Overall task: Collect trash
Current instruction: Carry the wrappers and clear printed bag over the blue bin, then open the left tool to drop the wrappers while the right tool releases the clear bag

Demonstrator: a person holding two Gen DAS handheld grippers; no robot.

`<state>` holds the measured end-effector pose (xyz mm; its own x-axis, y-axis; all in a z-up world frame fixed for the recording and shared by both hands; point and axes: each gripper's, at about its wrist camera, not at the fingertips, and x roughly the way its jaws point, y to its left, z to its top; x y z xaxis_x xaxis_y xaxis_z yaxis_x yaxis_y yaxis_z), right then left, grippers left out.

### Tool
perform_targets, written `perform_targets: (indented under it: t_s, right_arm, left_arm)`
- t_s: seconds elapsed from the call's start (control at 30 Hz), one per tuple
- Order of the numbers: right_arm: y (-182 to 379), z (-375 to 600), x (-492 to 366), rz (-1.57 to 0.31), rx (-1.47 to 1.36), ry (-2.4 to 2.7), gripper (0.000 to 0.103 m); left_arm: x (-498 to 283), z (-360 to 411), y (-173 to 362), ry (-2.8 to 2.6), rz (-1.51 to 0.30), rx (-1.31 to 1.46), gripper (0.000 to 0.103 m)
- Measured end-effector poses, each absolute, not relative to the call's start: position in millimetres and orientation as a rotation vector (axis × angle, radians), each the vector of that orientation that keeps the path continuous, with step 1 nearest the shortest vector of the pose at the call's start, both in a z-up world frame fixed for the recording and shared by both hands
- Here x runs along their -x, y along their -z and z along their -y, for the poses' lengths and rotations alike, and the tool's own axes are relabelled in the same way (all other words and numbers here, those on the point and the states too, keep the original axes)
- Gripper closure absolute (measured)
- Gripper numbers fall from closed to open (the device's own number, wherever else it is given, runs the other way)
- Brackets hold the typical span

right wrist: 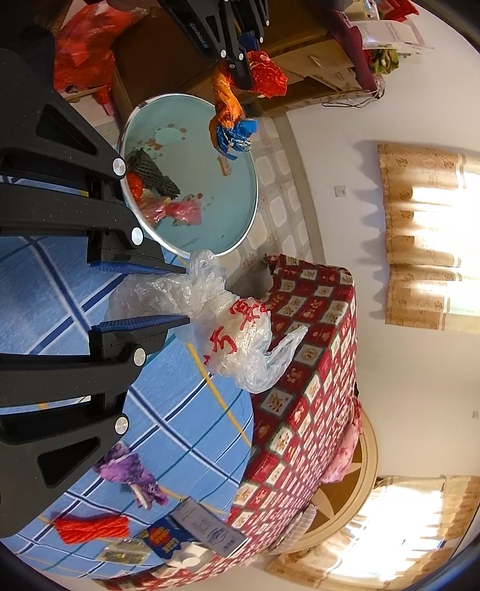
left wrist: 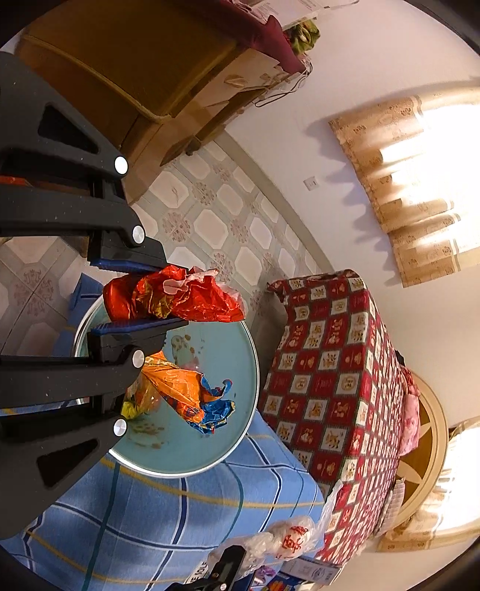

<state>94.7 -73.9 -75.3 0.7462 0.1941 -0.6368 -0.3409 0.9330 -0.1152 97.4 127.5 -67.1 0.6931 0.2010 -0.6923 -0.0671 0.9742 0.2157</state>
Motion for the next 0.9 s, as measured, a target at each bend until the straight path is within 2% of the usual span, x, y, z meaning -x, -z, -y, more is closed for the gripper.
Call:
perform_targets:
  t_s: [0.9]
  right_arm:
    - [80.5,23.3,-110.0,-0.682,0.295,-0.373,0.083]
  left_arm:
    - [-106.0,-158.0,73.6,-0.229,-0.818,-0.155,0.082]
